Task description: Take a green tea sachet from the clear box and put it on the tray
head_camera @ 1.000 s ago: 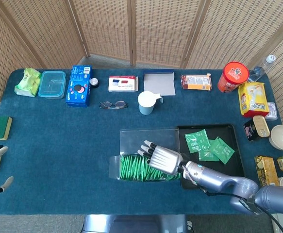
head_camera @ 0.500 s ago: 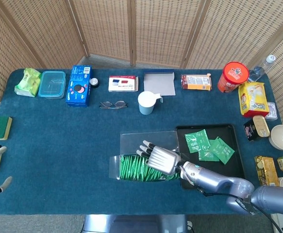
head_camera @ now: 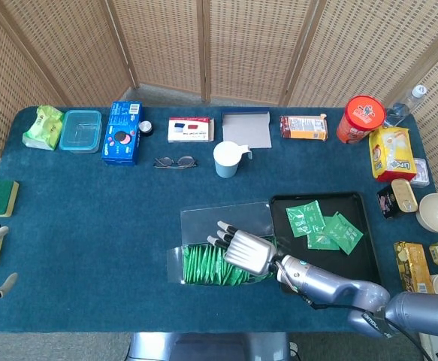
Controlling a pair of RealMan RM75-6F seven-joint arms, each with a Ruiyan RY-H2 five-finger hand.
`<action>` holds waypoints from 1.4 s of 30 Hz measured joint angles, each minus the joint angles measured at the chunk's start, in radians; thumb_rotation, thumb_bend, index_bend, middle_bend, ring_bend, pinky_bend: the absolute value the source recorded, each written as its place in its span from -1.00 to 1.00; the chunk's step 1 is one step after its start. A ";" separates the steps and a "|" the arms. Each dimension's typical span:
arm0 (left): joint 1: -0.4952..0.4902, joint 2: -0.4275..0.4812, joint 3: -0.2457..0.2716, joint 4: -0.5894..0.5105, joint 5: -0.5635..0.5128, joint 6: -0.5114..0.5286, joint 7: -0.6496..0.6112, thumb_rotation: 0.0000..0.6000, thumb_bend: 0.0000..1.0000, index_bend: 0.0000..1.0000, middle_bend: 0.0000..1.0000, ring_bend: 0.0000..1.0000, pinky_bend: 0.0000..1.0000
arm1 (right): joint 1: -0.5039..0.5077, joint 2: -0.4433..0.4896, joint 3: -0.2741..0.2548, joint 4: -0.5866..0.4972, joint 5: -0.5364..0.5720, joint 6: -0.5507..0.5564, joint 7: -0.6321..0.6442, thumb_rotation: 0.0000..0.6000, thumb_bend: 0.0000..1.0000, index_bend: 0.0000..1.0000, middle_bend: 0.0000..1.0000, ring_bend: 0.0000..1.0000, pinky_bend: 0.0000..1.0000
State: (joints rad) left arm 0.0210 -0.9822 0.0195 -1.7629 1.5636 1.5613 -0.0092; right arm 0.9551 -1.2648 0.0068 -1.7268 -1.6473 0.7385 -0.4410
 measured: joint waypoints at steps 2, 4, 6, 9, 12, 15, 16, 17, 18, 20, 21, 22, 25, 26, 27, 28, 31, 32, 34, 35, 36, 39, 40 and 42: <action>0.001 0.000 0.000 0.002 0.000 0.001 -0.002 1.00 -0.52 -0.76 -0.76 -0.89 -0.53 | -0.003 -0.006 0.002 0.000 0.002 0.006 0.004 1.00 -0.88 0.38 -0.56 -0.55 -0.78; 0.001 0.000 0.000 0.003 0.000 0.002 -0.004 1.00 -0.52 -0.76 -0.76 -0.89 -0.53 | -0.006 -0.012 0.004 0.000 0.005 0.012 0.010 1.00 -0.88 0.39 -0.54 -0.52 -0.77; 0.001 -0.001 0.000 0.006 0.000 0.002 -0.007 1.00 -0.52 -0.76 -0.76 -0.90 -0.53 | -0.008 -0.019 0.007 0.003 0.006 0.019 0.014 1.00 -0.87 0.40 -0.51 -0.49 -0.77; 0.001 -0.001 -0.001 0.008 0.000 0.001 -0.010 1.00 -0.52 -0.76 -0.76 -0.90 -0.53 | -0.011 -0.028 0.010 0.007 0.009 0.026 0.018 1.00 -0.87 0.45 -0.47 -0.46 -0.76; 0.001 -0.001 -0.001 0.011 -0.002 0.001 -0.012 1.00 -0.52 -0.76 -0.76 -0.90 -0.53 | -0.014 -0.034 0.013 0.012 0.010 0.034 0.020 1.00 -0.82 0.47 -0.46 -0.44 -0.76; 0.001 -0.002 -0.001 0.014 -0.002 0.000 -0.015 1.00 -0.52 -0.76 -0.76 -0.90 -0.53 | -0.016 -0.039 0.015 0.015 0.012 0.040 0.018 1.00 -0.69 0.46 -0.46 -0.44 -0.76; 0.001 -0.003 -0.001 0.014 -0.002 0.000 -0.015 1.00 -0.52 -0.76 -0.76 -0.90 -0.53 | -0.017 -0.040 0.016 0.015 0.012 0.041 0.018 1.00 -0.67 0.46 -0.46 -0.44 -0.76; 0.001 -0.004 -0.001 0.015 -0.003 -0.001 -0.015 1.00 -0.52 -0.76 -0.76 -0.90 -0.53 | -0.018 -0.041 0.016 0.017 0.012 0.043 0.018 1.00 -0.63 0.46 -0.46 -0.44 -0.76; 0.001 -0.004 -0.001 0.016 -0.003 -0.001 -0.016 1.00 -0.52 -0.76 -0.76 -0.91 -0.53 | -0.018 -0.041 0.017 0.018 0.013 0.044 0.019 1.00 -0.61 0.46 -0.46 -0.44 -0.76; 0.000 -0.005 -0.002 0.017 -0.004 -0.002 -0.016 1.00 -0.52 -0.76 -0.76 -0.91 -0.53 | -0.019 -0.042 0.018 0.019 0.016 0.045 0.020 1.00 -0.53 0.46 -0.46 -0.44 -0.76; 0.000 -0.005 -0.002 0.017 -0.003 -0.002 -0.016 1.00 -0.52 -0.76 -0.76 -0.91 -0.53 | -0.020 -0.042 0.020 0.019 0.017 0.047 0.022 1.00 -0.50 0.46 -0.46 -0.44 -0.76; -0.001 -0.005 -0.002 0.017 -0.003 -0.002 -0.016 1.00 -0.52 -0.76 -0.76 -0.91 -0.53 | -0.020 -0.042 0.020 0.020 0.018 0.048 0.024 1.00 -0.48 0.45 -0.46 -0.44 -0.76; -0.002 -0.006 -0.003 0.016 -0.003 -0.004 -0.014 1.00 -0.52 -0.76 -0.76 -0.91 -0.53 | -0.022 -0.043 0.023 0.022 0.018 0.054 0.030 1.00 -0.44 0.44 -0.46 -0.44 -0.76; -0.002 -0.006 -0.003 0.016 -0.003 -0.004 -0.014 1.00 -0.52 -0.76 -0.76 -0.91 -0.53 | -0.022 -0.043 0.023 0.023 0.018 0.056 0.033 1.00 -0.43 0.44 -0.46 -0.44 -0.76; -0.002 -0.006 -0.003 0.016 -0.004 -0.004 -0.014 1.00 -0.52 -0.76 -0.76 -0.91 -0.53 | -0.023 -0.042 0.025 0.023 0.018 0.058 0.034 1.00 -0.41 0.44 -0.46 -0.44 -0.76; -0.002 -0.006 -0.003 0.016 -0.004 -0.004 -0.013 1.00 -0.52 -0.76 -0.76 -0.91 -0.53 | -0.023 -0.042 0.026 0.023 0.019 0.060 0.035 1.00 -0.39 0.44 -0.46 -0.44 -0.76; -0.002 -0.006 -0.003 0.017 -0.004 -0.005 -0.013 1.00 -0.52 -0.76 -0.76 -0.91 -0.53 | -0.027 -0.038 0.030 0.020 0.022 0.069 0.043 1.00 -0.36 0.44 -0.46 -0.44 -0.76; -0.002 -0.006 -0.003 0.017 -0.005 -0.005 -0.013 1.00 -0.52 -0.76 -0.76 -0.91 -0.53 | -0.028 -0.035 0.031 0.018 0.024 0.073 0.047 1.00 -0.35 0.44 -0.46 -0.44 -0.76; -0.002 -0.007 -0.003 0.017 -0.005 -0.005 -0.013 1.00 -0.52 -0.76 -0.76 -0.91 -0.53 | -0.032 -0.027 0.033 0.014 0.026 0.079 0.054 1.00 -0.34 0.44 -0.46 -0.44 -0.76; -0.002 -0.007 -0.003 0.017 -0.005 -0.005 -0.013 1.00 -0.52 -0.76 -0.76 -0.91 -0.53 | -0.034 -0.022 0.034 0.011 0.027 0.084 0.056 1.00 -0.34 0.44 -0.46 -0.44 -0.76; -0.002 -0.007 -0.003 0.017 -0.005 -0.005 -0.013 1.00 -0.52 -0.76 -0.77 -0.91 -0.53 | -0.036 -0.018 0.035 0.008 0.027 0.087 0.058 1.00 -0.34 0.45 -0.46 -0.44 -0.76; -0.004 -0.008 -0.004 0.016 -0.002 -0.007 -0.012 1.00 -0.52 -0.76 -0.77 -0.91 -0.53 | -0.044 -0.002 0.036 -0.003 0.028 0.101 0.066 1.00 -0.33 0.45 -0.46 -0.43 -0.76; -0.005 -0.008 -0.004 0.016 -0.001 -0.007 -0.012 1.00 -0.52 -0.76 -0.77 -0.91 -0.53 | -0.047 0.005 0.036 -0.007 0.028 0.105 0.067 1.00 -0.33 0.45 -0.46 -0.43 -0.76; -0.006 -0.008 -0.005 0.015 0.001 -0.005 -0.011 1.00 -0.52 -0.76 -0.77 -0.91 -0.53 | -0.056 0.022 0.036 -0.017 0.028 0.119 0.070 1.00 -0.33 0.45 -0.46 -0.43 -0.76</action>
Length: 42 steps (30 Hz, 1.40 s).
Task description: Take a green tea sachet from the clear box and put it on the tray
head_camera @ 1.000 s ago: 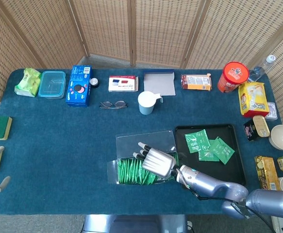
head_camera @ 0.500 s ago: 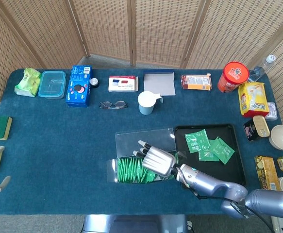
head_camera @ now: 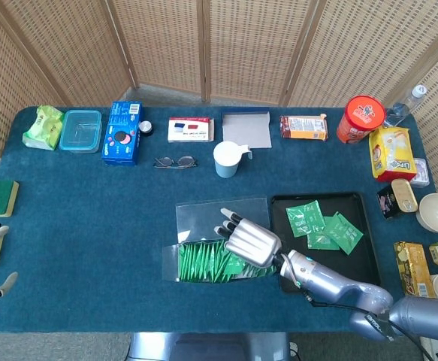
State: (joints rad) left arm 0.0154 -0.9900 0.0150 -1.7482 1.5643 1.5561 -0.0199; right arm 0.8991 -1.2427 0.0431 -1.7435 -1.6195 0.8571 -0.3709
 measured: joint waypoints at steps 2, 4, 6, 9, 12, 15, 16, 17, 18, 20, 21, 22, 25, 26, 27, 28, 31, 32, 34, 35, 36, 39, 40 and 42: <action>0.000 0.000 0.000 -0.001 0.002 0.001 0.001 1.00 -0.52 -0.76 -0.76 -0.91 -0.53 | -0.010 0.020 0.000 -0.012 0.000 0.014 0.003 1.00 -0.33 0.45 -0.46 -0.43 -0.76; -0.001 -0.001 -0.001 -0.002 0.003 0.002 0.002 1.00 -0.52 -0.76 -0.77 -0.91 -0.53 | -0.020 0.038 -0.001 -0.024 -0.001 0.027 0.006 1.00 -0.33 0.45 -0.46 -0.43 -0.76; -0.001 -0.001 -0.001 -0.003 0.005 0.003 0.003 1.00 -0.52 -0.76 -0.77 -0.91 -0.53 | -0.029 0.057 -0.001 -0.035 -0.002 0.040 0.007 1.00 -0.33 0.45 -0.46 -0.43 -0.76; -0.001 -0.002 -0.001 -0.004 0.007 0.005 0.005 1.00 -0.52 -0.76 -0.77 -0.91 -0.53 | -0.042 0.084 -0.001 -0.049 -0.003 0.055 0.009 1.00 -0.33 0.45 -0.46 -0.43 -0.76; -0.002 -0.004 -0.003 -0.007 0.011 0.008 0.008 1.00 -0.52 -0.76 -0.77 -0.91 -0.53 | -0.057 0.116 -0.001 -0.066 -0.005 0.076 0.011 1.00 -0.33 0.45 -0.46 -0.43 -0.76; -0.003 -0.006 -0.004 -0.009 0.015 0.010 0.011 1.00 -0.52 -0.76 -0.77 -0.91 -0.53 | -0.081 0.155 0.000 -0.085 -0.007 0.107 0.016 1.00 -0.33 0.45 -0.46 -0.42 -0.76; -0.004 -0.006 -0.005 -0.010 0.017 0.012 0.012 1.00 -0.52 -0.76 -0.77 -0.91 -0.53 | -0.090 0.167 -0.001 -0.089 -0.006 0.119 0.018 1.00 -0.33 0.45 -0.46 -0.42 -0.76; -0.004 -0.007 -0.006 -0.011 0.019 0.015 0.014 1.00 -0.52 -0.76 -0.77 -0.91 -0.53 | -0.104 0.185 -0.002 -0.096 -0.006 0.138 0.021 1.00 -0.33 0.45 -0.46 -0.42 -0.76; -0.005 -0.007 -0.007 -0.012 0.019 0.016 0.015 1.00 -0.52 -0.76 -0.77 -0.91 -0.53 | -0.117 0.199 -0.002 -0.102 -0.007 0.153 0.024 1.00 -0.33 0.45 -0.46 -0.42 -0.76; -0.006 -0.008 -0.008 -0.014 0.021 0.016 0.019 1.00 -0.52 -0.76 -0.77 -0.91 -0.53 | -0.144 0.228 -0.004 -0.114 -0.008 0.186 0.033 1.00 -0.33 0.45 -0.46 -0.42 -0.76; -0.007 -0.008 -0.008 -0.015 0.021 0.016 0.020 1.00 -0.52 -0.76 -0.77 -0.92 -0.53 | -0.154 0.238 -0.004 -0.118 -0.009 0.198 0.037 1.00 -0.33 0.45 -0.46 -0.42 -0.76; -0.007 -0.008 -0.009 -0.016 0.022 0.017 0.021 1.00 -0.52 -0.76 -0.77 -0.92 -0.53 | -0.163 0.246 -0.003 -0.121 -0.009 0.209 0.041 1.00 -0.33 0.45 -0.46 -0.42 -0.76; -0.008 -0.008 -0.011 -0.020 0.024 0.020 0.024 1.00 -0.52 -0.76 -0.77 -0.92 -0.53 | -0.188 0.271 0.002 -0.127 -0.009 0.242 0.050 1.00 -0.33 0.45 -0.46 -0.41 -0.76; -0.008 -0.008 -0.011 -0.021 0.024 0.021 0.025 1.00 -0.52 -0.76 -0.77 -0.92 -0.53 | -0.198 0.280 0.005 -0.128 -0.009 0.253 0.053 1.00 -0.33 0.45 -0.46 -0.41 -0.76; -0.008 -0.008 -0.012 -0.022 0.025 0.022 0.026 1.00 -0.52 -0.76 -0.77 -0.92 -0.53 | -0.204 0.286 0.007 -0.129 -0.008 0.260 0.055 1.00 -0.33 0.45 -0.46 -0.41 -0.76; -0.008 -0.008 -0.012 -0.023 0.025 0.022 0.027 1.00 -0.52 -0.76 -0.77 -0.92 -0.53 | -0.210 0.292 0.009 -0.129 -0.007 0.266 0.056 1.00 -0.33 0.45 -0.46 -0.41 -0.76; -0.010 -0.008 -0.013 -0.026 0.027 0.022 0.030 1.00 -0.52 -0.76 -0.77 -0.93 -0.53 | -0.227 0.309 0.015 -0.130 -0.003 0.285 0.062 1.00 -0.33 0.45 -0.46 -0.41 -0.76; -0.010 -0.007 -0.014 -0.028 0.027 0.023 0.032 1.00 -0.52 -0.76 -0.77 -0.93 -0.53 | -0.236 0.318 0.017 -0.130 0.000 0.294 0.066 1.00 -0.33 0.45 -0.46 -0.41 -0.76; -0.011 -0.008 -0.015 -0.029 0.026 0.024 0.033 1.00 -0.52 -0.76 -0.77 -0.93 -0.53 | -0.251 0.329 0.020 -0.129 0.003 0.307 0.072 1.00 -0.32 0.45 -0.46 -0.41 -0.76; -0.011 -0.008 -0.015 -0.029 0.026 0.023 0.034 1.00 -0.52 -0.76 -0.77 -0.93 -0.53 | -0.259 0.334 0.021 -0.127 0.006 0.312 0.075 1.00 -0.32 0.45 -0.46 -0.41 -0.76; -0.012 -0.008 -0.015 -0.030 0.026 0.023 0.035 1.00 -0.52 -0.76 -0.77 -0.93 -0.53 | -0.264 0.336 0.022 -0.125 0.008 0.315 0.076 1.00 -0.32 0.45 -0.46 -0.41 -0.76; -0.013 -0.008 -0.016 -0.032 0.026 0.021 0.037 1.00 -0.52 -0.76 -0.77 -0.93 -0.53 | -0.277 0.339 0.022 -0.117 0.012 0.320 0.075 1.00 -0.32 0.45 -0.46 -0.41 -0.76; -0.013 -0.008 -0.016 -0.032 0.026 0.021 0.038 1.00 -0.52 -0.76 -0.77 -0.93 -0.53 | -0.280 0.339 0.023 -0.114 0.013 0.321 0.074 1.00 -0.32 0.45 -0.46 -0.41 -0.76; -0.015 -0.009 -0.016 -0.034 0.026 0.019 0.040 1.00 -0.52 -0.76 -0.77 -0.93 -0.53 | -0.288 0.339 0.023 -0.106 0.021 0.322 0.071 1.00 -0.32 0.44 -0.46 -0.41 -0.76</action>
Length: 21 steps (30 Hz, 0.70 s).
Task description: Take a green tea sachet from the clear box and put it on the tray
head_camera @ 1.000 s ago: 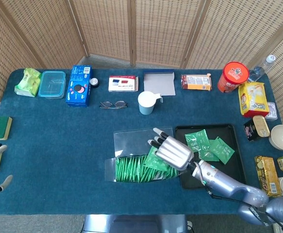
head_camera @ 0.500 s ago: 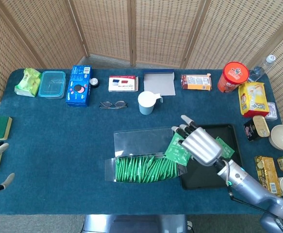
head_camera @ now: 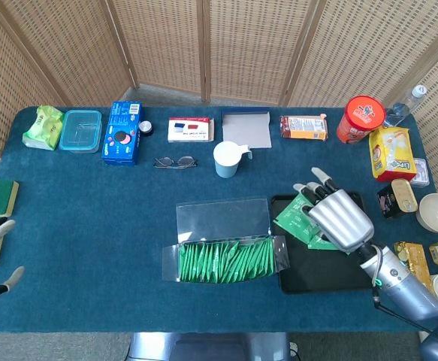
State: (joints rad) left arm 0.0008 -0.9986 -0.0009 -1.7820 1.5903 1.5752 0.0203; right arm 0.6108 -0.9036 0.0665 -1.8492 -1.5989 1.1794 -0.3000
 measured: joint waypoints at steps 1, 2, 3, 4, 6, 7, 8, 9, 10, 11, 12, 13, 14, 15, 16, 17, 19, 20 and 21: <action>0.000 0.000 0.000 -0.001 0.000 -0.001 0.001 1.00 -0.52 -0.76 -0.77 -0.93 -0.53 | -0.004 -0.001 0.000 0.004 0.004 0.000 -0.001 1.00 -0.32 0.44 -0.46 -0.41 -0.76; 0.000 0.000 0.000 -0.001 -0.001 -0.001 0.001 1.00 -0.52 -0.76 -0.77 -0.93 -0.53 | -0.009 -0.002 0.000 0.010 0.010 0.000 -0.002 1.00 -0.32 0.43 -0.46 -0.41 -0.76; 0.000 0.000 0.001 0.000 -0.002 0.000 0.001 1.00 -0.52 -0.76 -0.77 -0.93 -0.53 | -0.013 -0.003 0.000 0.014 0.014 -0.001 -0.002 1.00 -0.32 0.42 -0.46 -0.41 -0.76; 0.001 0.000 0.001 0.000 -0.002 0.000 0.001 1.00 -0.52 -0.76 -0.77 -0.93 -0.53 | -0.018 -0.004 -0.001 0.019 0.019 -0.003 -0.003 1.00 -0.32 0.40 -0.46 -0.42 -0.76; 0.001 0.001 0.001 0.000 -0.003 0.000 0.000 1.00 -0.52 -0.76 -0.77 -0.93 -0.53 | -0.026 -0.007 -0.003 0.029 0.030 -0.007 -0.007 1.00 -0.32 0.29 -0.49 -0.49 -0.76; 0.001 0.001 0.002 0.001 -0.003 0.000 -0.001 1.00 -0.52 -0.76 -0.77 -0.93 -0.53 | -0.029 -0.008 -0.004 0.031 0.034 -0.010 -0.010 1.00 -0.32 0.22 -0.52 -0.53 -0.77; 0.001 0.001 0.002 0.001 -0.003 0.000 -0.001 1.00 -0.52 -0.76 -0.77 -0.93 -0.53 | -0.032 -0.009 -0.005 0.034 0.041 -0.014 -0.015 1.00 -0.32 0.11 -0.57 -0.60 -0.78; 0.002 0.001 0.002 0.002 -0.003 0.000 -0.001 1.00 -0.52 -0.76 -0.77 -0.93 -0.53 | -0.034 -0.009 -0.006 0.036 0.046 -0.018 -0.018 1.00 -0.32 0.00 -0.63 -0.66 -0.81; 0.002 0.000 0.002 0.002 -0.003 0.000 -0.001 1.00 -0.52 -0.76 -0.77 -0.93 -0.53 | -0.036 -0.009 -0.008 0.037 0.052 -0.023 -0.022 1.00 -0.32 -0.07 -0.67 -0.69 -0.82; 0.002 0.000 0.003 0.003 -0.002 0.000 -0.002 1.00 -0.52 -0.76 -0.77 -0.93 -0.53 | -0.039 -0.010 -0.010 0.040 0.064 -0.032 -0.029 1.00 -0.32 -0.18 -0.72 -0.74 -0.85; 0.002 0.000 0.003 0.003 -0.001 0.000 -0.001 1.00 -0.52 -0.76 -0.77 -0.93 -0.53 | -0.041 -0.011 -0.012 0.042 0.076 -0.041 -0.034 1.00 -0.32 -0.29 -0.78 -0.79 -0.88; 0.002 0.000 0.003 0.003 -0.001 0.001 -0.001 1.00 -0.52 -0.76 -0.77 -0.93 -0.53 | -0.043 -0.012 -0.013 0.043 0.090 -0.049 -0.041 1.00 -0.32 -0.35 -0.81 -0.82 -0.89; 0.002 0.000 0.003 0.004 0.000 0.003 -0.001 1.00 -0.52 -0.76 -0.77 -0.93 -0.53 | -0.045 -0.014 -0.014 0.044 0.109 -0.059 -0.050 1.00 -0.32 -0.43 -0.84 -0.85 -0.91; 0.003 0.000 0.003 0.004 0.000 0.004 -0.002 1.00 -0.52 -0.76 -0.77 -0.93 -0.53 | -0.048 -0.016 -0.014 0.044 0.123 -0.065 -0.057 1.00 -0.32 -0.50 -0.88 -0.88 -0.92; 0.004 0.001 0.003 0.004 -0.001 0.005 -0.002 1.00 -0.52 -0.76 -0.77 -0.93 -0.53 | -0.050 -0.018 -0.013 0.045 0.134 -0.070 -0.064 1.00 -0.32 -0.54 -0.90 -0.89 -0.92; 0.005 0.002 0.003 0.004 -0.002 0.006 -0.002 1.00 -0.52 -0.76 -0.77 -0.93 -0.53 | -0.055 -0.021 -0.012 0.045 0.146 -0.073 -0.073 1.00 -0.32 -0.59 -0.92 -0.92 -0.93; 0.006 0.004 0.004 0.003 -0.002 0.007 -0.002 1.00 -0.52 -0.76 -0.77 -0.93 -0.53 | -0.062 -0.023 -0.007 0.043 0.157 -0.071 -0.078 1.00 -0.34 -0.64 -0.95 -0.94 -0.94; 0.007 0.004 0.004 0.003 -0.002 0.009 -0.003 1.00 -0.52 -0.76 -0.77 -0.93 -0.53 | -0.064 -0.023 -0.004 0.041 0.160 -0.068 -0.078 1.00 -0.34 -0.65 -0.95 -0.95 -0.94; 0.008 0.005 0.004 0.003 -0.003 0.009 -0.003 1.00 -0.52 -0.76 -0.77 -0.93 -0.53 | -0.066 -0.022 -0.002 0.038 0.162 -0.066 -0.078 1.00 -0.35 -0.66 -0.95 -0.95 -0.94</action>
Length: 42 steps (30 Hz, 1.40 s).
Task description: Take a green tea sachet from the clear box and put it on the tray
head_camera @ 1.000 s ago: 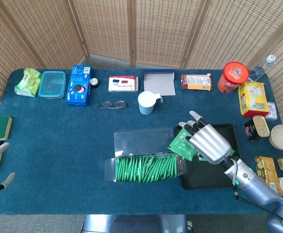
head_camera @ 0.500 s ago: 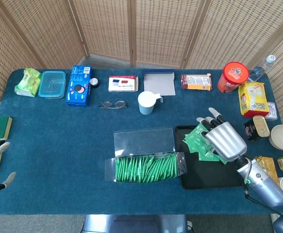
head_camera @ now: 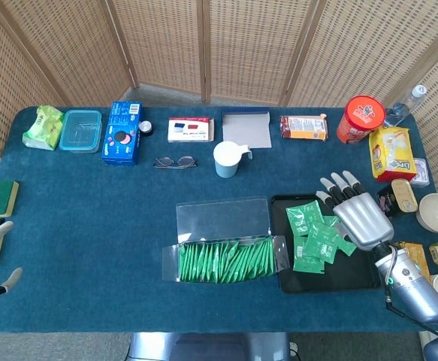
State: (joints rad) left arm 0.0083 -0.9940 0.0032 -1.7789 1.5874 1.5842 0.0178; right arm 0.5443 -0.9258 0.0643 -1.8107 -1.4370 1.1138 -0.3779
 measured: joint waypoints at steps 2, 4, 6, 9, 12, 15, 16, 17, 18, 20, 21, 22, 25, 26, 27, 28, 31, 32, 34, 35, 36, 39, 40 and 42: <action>0.000 0.001 0.001 -0.001 -0.001 0.000 0.000 1.00 -0.52 -0.76 -0.77 -0.93 -0.53 | -0.005 0.002 0.005 -0.006 0.005 0.008 0.005 1.00 -0.36 -0.68 -0.96 -0.96 -0.94; 0.001 0.001 0.002 -0.001 -0.001 -0.001 0.000 1.00 -0.52 -0.76 -0.77 -0.93 -0.53 | -0.011 0.004 0.009 -0.012 0.008 0.018 0.014 1.00 -0.36 -0.70 -0.96 -0.97 -0.94; 0.002 0.002 0.003 -0.002 -0.005 -0.004 0.003 1.00 -0.52 -0.76 -0.77 -0.93 -0.53 | -0.024 0.004 0.015 -0.023 0.018 0.038 0.031 1.00 -0.36 -0.74 -0.96 -0.97 -0.94; 0.003 0.006 0.006 -0.005 -0.014 -0.013 0.010 1.00 -0.52 -0.75 -0.77 -0.93 -0.53 | -0.053 -0.003 0.022 -0.040 0.050 0.077 0.042 1.00 -0.36 -0.78 -0.96 -0.97 -0.94; 0.004 0.008 0.010 -0.007 -0.026 -0.023 0.015 1.00 -0.52 -0.75 -0.77 -0.93 -0.53 | -0.081 -0.021 0.027 -0.050 0.078 0.110 0.055 1.00 -0.36 -0.78 -0.96 -0.97 -0.94; 0.007 0.006 0.015 -0.007 -0.035 -0.032 0.014 1.00 -0.52 -0.75 -0.77 -0.93 -0.53 | -0.108 -0.044 0.028 -0.049 0.089 0.150 0.058 1.00 -0.36 -0.77 -0.96 -0.97 -0.94; 0.008 0.005 0.017 -0.006 -0.038 -0.033 0.014 1.00 -0.52 -0.75 -0.77 -0.93 -0.53 | -0.117 -0.052 0.028 -0.049 0.091 0.165 0.057 1.00 -0.36 -0.77 -0.96 -0.97 -0.94; 0.010 0.004 0.018 -0.005 -0.040 -0.035 0.014 1.00 -0.52 -0.75 -0.77 -0.93 -0.53 | -0.131 -0.062 0.027 -0.048 0.093 0.185 0.056 1.00 -0.36 -0.76 -0.96 -0.97 -0.94; 0.011 0.003 0.019 -0.004 -0.042 -0.035 0.013 1.00 -0.52 -0.75 -0.77 -0.93 -0.53 | -0.143 -0.070 0.025 -0.048 0.094 0.200 0.056 1.00 -0.36 -0.76 -0.96 -0.97 -0.94; 0.015 0.000 0.021 -0.001 -0.046 -0.035 0.012 1.00 -0.52 -0.75 -0.77 -0.93 -0.53 | -0.171 -0.086 0.020 -0.050 0.097 0.231 0.056 1.00 -0.36 -0.76 -0.96 -0.97 -0.94; 0.016 -0.001 0.022 0.001 -0.047 -0.034 0.013 1.00 -0.52 -0.75 -0.77 -0.93 -0.53 | -0.182 -0.092 0.017 -0.051 0.097 0.243 0.057 1.00 -0.36 -0.76 -0.96 -0.97 -0.94; 0.019 -0.004 0.023 0.003 -0.048 -0.033 0.015 1.00 -0.52 -0.75 -0.77 -0.93 -0.53 | -0.193 -0.099 0.013 -0.052 0.097 0.255 0.059 1.00 -0.36 -0.75 -0.96 -0.97 -0.94; 0.026 -0.023 0.027 0.014 -0.046 -0.025 0.026 1.00 -0.52 -0.75 -0.77 -0.93 -0.53 | -0.233 -0.125 -0.003 -0.053 0.090 0.296 0.071 1.00 -0.36 -0.71 -0.93 -0.97 -0.94; 0.030 -0.031 0.031 0.017 -0.044 -0.024 0.028 1.00 -0.52 -0.75 -0.77 -0.93 -0.53 | -0.251 -0.138 -0.012 -0.050 0.085 0.314 0.077 1.00 -0.36 -0.70 -0.92 -0.97 -0.94; 0.034 -0.039 0.036 0.022 -0.043 -0.023 0.029 1.00 -0.52 -0.75 -0.77 -0.93 -0.53 | -0.266 -0.149 -0.020 -0.045 0.079 0.327 0.082 1.00 -0.36 -0.70 -0.91 -0.97 -0.94; 0.039 -0.047 0.041 0.028 -0.043 -0.022 0.029 1.00 -0.52 -0.75 -0.77 -0.93 -0.53 | -0.281 -0.160 -0.029 -0.040 0.071 0.342 0.086 1.00 -0.36 -0.70 -0.91 -0.97 -0.94; 0.053 -0.063 0.056 0.042 -0.040 -0.019 0.039 1.00 -0.52 -0.75 -0.77 -0.93 -0.53 | -0.333 -0.192 -0.062 -0.021 0.042 0.392 0.094 1.00 -0.36 -0.70 -0.90 -0.97 -0.94; 0.058 -0.069 0.058 0.045 -0.035 -0.014 0.042 1.00 -0.52 -0.75 -0.77 -0.93 -0.53 | -0.353 -0.203 -0.070 -0.015 0.029 0.412 0.097 1.00 -0.36 -0.70 -0.90 -0.97 -0.94; 0.063 -0.074 0.062 0.047 -0.026 -0.008 0.041 1.00 -0.52 -0.75 -0.77 -0.93 -0.53 | -0.378 -0.216 -0.079 -0.008 0.012 0.436 0.101 1.00 -0.36 -0.70 -0.90 -0.97 -0.94; 0.065 -0.076 0.065 0.049 -0.022 -0.006 0.041 1.00 -0.52 -0.75 -0.77 -0.93 -0.53 | -0.390 -0.220 -0.083 -0.006 0.003 0.446 0.103 1.00 -0.36 -0.70 -0.90 -0.97 -0.94; 0.066 -0.077 0.066 0.049 -0.019 -0.005 0.041 1.00 -0.52 -0.75 -0.77 -0.93 -0.53 | -0.398 -0.222 -0.085 -0.005 -0.003 0.452 0.103 1.00 -0.36 -0.70 -0.90 -0.97 -0.94; 0.067 -0.077 0.068 0.044 -0.011 -0.002 0.039 1.00 -0.52 -0.75 -0.77 -0.93 -0.53 | -0.413 -0.226 -0.087 -0.003 -0.019 0.464 0.104 1.00 -0.36 -0.70 -0.90 -0.97 -0.94; 0.067 -0.076 0.067 0.041 -0.009 -0.002 0.039 1.00 -0.52 -0.75 -0.77 -0.93 -0.53 | -0.417 -0.226 -0.087 -0.003 -0.024 0.466 0.105 1.00 -0.36 -0.70 -0.90 -0.97 -0.94; 0.065 -0.070 0.067 0.031 -0.005 -0.003 0.042 1.00 -0.52 -0.75 -0.77 -0.93 -0.53 | -0.424 -0.227 -0.086 -0.004 -0.033 0.469 0.109 1.00 -0.36 -0.70 -0.90 -0.97 -0.94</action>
State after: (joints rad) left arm 0.0734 -1.0644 0.0706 -1.7481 1.5825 1.5808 0.0596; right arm 0.1202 -1.1525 -0.0217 -1.8145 -1.4699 1.5825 -0.2685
